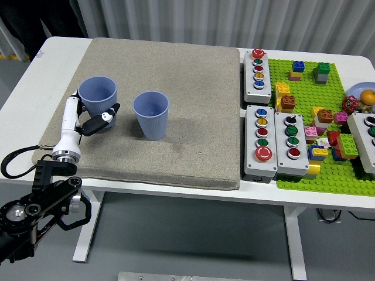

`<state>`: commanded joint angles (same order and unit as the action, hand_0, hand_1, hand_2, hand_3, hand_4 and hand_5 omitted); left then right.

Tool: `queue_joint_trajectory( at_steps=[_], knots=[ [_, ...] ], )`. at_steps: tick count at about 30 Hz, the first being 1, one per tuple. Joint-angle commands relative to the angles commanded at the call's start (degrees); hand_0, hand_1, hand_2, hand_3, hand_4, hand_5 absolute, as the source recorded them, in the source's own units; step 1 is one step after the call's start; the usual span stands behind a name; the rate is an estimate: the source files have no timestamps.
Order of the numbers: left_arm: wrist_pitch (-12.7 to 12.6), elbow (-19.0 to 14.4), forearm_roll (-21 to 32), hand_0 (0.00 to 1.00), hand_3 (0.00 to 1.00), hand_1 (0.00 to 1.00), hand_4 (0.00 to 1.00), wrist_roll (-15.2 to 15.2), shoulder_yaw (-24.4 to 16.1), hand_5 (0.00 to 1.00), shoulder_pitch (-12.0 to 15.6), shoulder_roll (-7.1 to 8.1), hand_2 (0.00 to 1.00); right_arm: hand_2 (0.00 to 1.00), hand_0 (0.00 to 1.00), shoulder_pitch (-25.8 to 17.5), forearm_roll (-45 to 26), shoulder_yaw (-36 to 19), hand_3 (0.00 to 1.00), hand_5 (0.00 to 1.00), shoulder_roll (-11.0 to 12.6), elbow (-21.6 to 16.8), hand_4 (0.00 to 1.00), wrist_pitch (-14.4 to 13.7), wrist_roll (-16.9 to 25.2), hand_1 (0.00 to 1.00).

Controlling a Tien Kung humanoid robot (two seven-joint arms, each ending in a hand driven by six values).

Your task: Pick cup pour cup place

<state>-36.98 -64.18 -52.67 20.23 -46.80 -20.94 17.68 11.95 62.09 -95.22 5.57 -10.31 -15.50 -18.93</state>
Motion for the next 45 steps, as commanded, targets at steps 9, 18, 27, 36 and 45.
queue_joint_trajectory(
  at_steps=[9,18,27,36,45],
  knots=[
    [0.0,1.1,0.8,0.569,0.671,0.602,0.729,0.9,0.0,0.212,0.0,-0.49,0.785,0.56,0.699,0.1,-0.2,0.0,0.563,0.004,-0.1,0.0,0.002,-0.1,0.0,0.628],
    [0.0,3.2,3.4,0.579,0.677,0.612,0.734,2.7,0.8,0.223,-0.3,-0.4,0.791,0.56,0.699,0.3,-0.5,0.1,0.563,0.003,-0.1,0.0,0.002,-0.1,0.1,0.628],
    [0.0,4.5,3.8,0.589,0.682,0.634,0.751,2.7,0.8,0.255,-0.3,-0.48,0.801,0.56,0.699,0.3,-0.2,-0.2,0.563,0.005,-0.1,0.0,0.002,-0.1,0.0,0.628],
    [0.0,4.8,1.8,0.667,0.791,0.704,0.896,0.8,-0.4,0.417,-0.3,-0.44,0.866,0.56,0.7,0.4,-0.4,-0.1,0.563,0.004,-0.1,0.0,0.002,-0.1,0.0,0.628],
    [0.0,5.1,1.6,0.677,0.804,0.719,0.897,0.1,-0.6,0.422,-0.1,-0.46,0.877,0.561,0.7,0.3,-0.3,-0.1,0.563,0.005,-0.1,0.0,0.002,-0.2,0.0,0.628]
  ],
)
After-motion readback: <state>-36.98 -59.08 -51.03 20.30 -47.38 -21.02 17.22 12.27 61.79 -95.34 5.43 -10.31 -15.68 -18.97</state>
